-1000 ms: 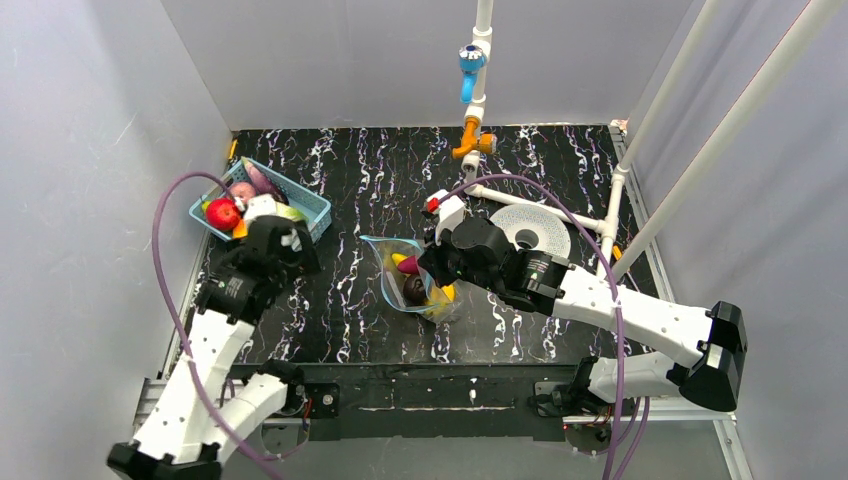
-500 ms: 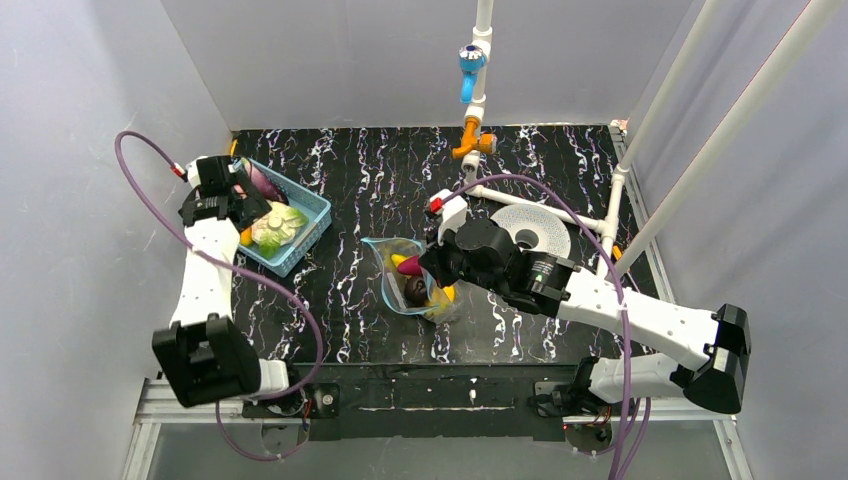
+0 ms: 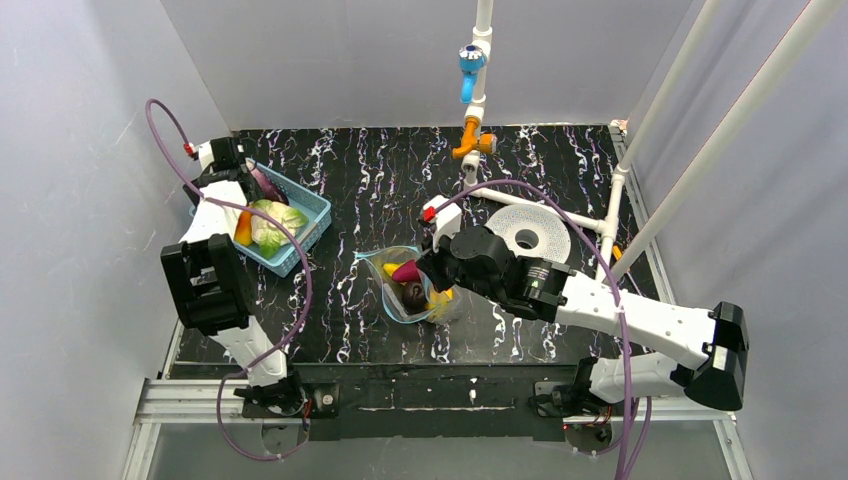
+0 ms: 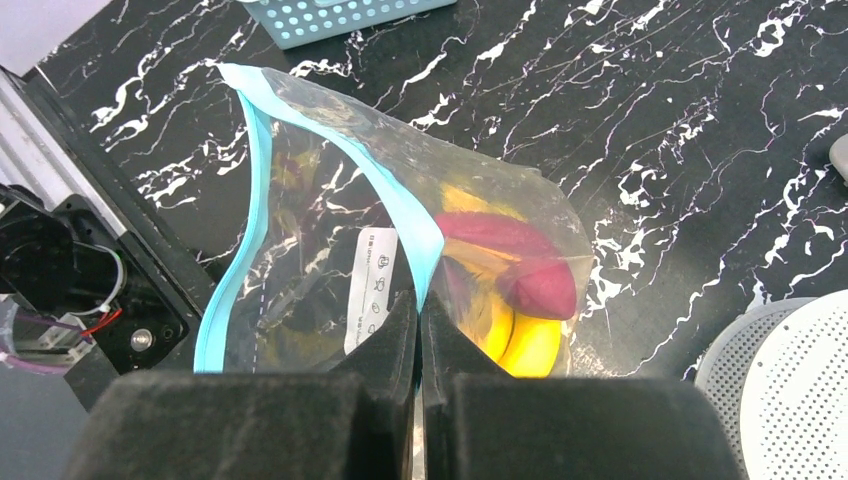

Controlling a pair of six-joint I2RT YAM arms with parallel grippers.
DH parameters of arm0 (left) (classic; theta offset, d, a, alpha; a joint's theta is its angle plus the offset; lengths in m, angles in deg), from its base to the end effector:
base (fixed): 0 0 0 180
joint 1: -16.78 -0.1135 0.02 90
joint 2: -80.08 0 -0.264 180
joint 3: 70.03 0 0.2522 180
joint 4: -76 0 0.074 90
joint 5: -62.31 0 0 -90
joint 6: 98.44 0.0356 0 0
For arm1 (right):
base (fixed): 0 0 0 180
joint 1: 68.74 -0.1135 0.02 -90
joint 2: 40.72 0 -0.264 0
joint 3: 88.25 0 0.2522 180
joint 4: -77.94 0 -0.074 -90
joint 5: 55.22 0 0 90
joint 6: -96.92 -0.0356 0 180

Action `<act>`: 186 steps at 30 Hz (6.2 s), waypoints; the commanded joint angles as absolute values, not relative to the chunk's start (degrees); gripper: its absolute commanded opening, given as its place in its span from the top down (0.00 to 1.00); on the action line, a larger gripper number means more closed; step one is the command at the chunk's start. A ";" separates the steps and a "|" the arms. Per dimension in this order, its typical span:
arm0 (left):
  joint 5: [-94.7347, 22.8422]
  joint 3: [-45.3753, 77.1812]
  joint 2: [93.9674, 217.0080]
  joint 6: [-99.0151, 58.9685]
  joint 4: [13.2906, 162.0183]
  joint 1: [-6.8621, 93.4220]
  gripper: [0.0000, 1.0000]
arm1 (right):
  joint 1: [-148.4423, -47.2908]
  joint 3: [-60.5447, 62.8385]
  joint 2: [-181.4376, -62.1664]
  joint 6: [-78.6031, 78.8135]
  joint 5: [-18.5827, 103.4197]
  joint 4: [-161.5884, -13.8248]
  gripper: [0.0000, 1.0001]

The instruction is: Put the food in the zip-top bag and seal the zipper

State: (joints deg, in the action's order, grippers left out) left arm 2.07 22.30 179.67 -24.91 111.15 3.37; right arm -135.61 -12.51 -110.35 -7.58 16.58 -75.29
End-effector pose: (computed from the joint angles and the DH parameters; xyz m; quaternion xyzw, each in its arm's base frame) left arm 0.3768 0.1080 0.2712 -0.3281 0.8277 0.2245 0.3961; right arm 0.1201 0.2529 0.3498 -0.2776 0.7684 0.2675 0.5107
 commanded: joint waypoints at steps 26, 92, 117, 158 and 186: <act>-6.33 26.54 182.73 -24.81 114.26 -0.90 0.71 | -135.05 -12.34 -113.23 -5.32 14.31 -79.42 0.97; -49.75 -0.91 124.62 -42.52 123.00 46.93 0.25 | -135.87 -13.23 -110.15 -6.62 15.81 -79.69 0.98; -2.71 2.77 109.61 -46.99 142.05 46.93 0.12 | -136.29 -13.69 -110.12 -6.35 15.17 -80.10 0.97; -24.77 -7.66 129.75 -41.48 110.12 8.35 0.02 | -136.42 -14.60 -109.52 -4.87 12.87 -81.15 0.96; -15.53 20.47 179.37 -33.70 96.52 -4.94 0.25 | -136.88 -16.94 -109.09 -4.57 13.25 -84.35 0.93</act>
State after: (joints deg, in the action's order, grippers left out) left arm -21.47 14.17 174.82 -40.04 95.08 -6.95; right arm -136.64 -16.23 -110.87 -5.05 14.09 -80.47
